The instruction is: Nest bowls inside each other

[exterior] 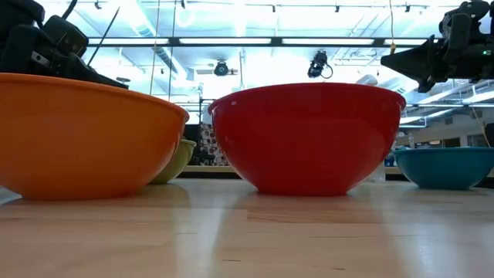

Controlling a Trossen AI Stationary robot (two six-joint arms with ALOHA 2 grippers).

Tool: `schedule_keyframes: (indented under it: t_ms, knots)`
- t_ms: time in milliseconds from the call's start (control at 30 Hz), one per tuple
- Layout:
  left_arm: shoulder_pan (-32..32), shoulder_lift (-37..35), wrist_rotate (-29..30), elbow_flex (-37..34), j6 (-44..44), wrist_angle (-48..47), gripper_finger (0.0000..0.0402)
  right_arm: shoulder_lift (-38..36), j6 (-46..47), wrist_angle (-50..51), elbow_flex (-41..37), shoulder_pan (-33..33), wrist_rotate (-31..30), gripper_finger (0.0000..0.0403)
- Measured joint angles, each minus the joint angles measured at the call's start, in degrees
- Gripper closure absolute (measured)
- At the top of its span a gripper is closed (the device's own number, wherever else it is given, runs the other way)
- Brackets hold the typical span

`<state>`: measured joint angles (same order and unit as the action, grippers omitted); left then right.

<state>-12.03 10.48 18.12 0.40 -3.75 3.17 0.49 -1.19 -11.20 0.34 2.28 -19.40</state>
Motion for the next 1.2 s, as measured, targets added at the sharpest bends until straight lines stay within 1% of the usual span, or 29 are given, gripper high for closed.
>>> schedule_keyframes:
  t_ms: [300, 467, 600, 767, 967, 1100, 1200]
  knots:
    - [0.00, 0.02, 0.01, 0.00, -0.01, 0.18, 0.0388, 0.00, 0.00, -0.02, 0.00, 0.00, 0.01, 0.0384]
    - [0.02, 0.00, 0.01, 0.00, -0.24, 6.37, 0.0388, 0.00, -0.01, -0.01, 0.02, 0.01, -0.01, 0.0384]
    - [0.00, 0.03, 0.00, 0.00, -0.21, 9.41, 0.0388, 0.00, -0.22, -0.76, 0.00, 0.04, -0.48, 0.0384]
    - [0.00, 0.02, 0.01, 0.00, -0.09, 10.71, 0.0388, 0.00, -0.24, -4.49, 0.00, 0.04, -0.64, 0.0384]
    - [0.02, 0.00, 0.45, 0.00, -0.56, 12.55, 0.0388, 0.00, 4.76, -12.55, 0.00, 0.04, 0.62, 0.0384]
    - [0.02, 0.02, 0.51, 0.00, -5.30, 12.77, 0.0388, 0.00, 10.35, -16.94, 0.00, 0.04, 1.97, 0.0384]
    - [0.02, 0.00, 0.67, 0.00, -8.99, 13.01, 0.0388, 0.00, 12.99, -17.51, 0.00, 0.07, 1.78, 0.0384]
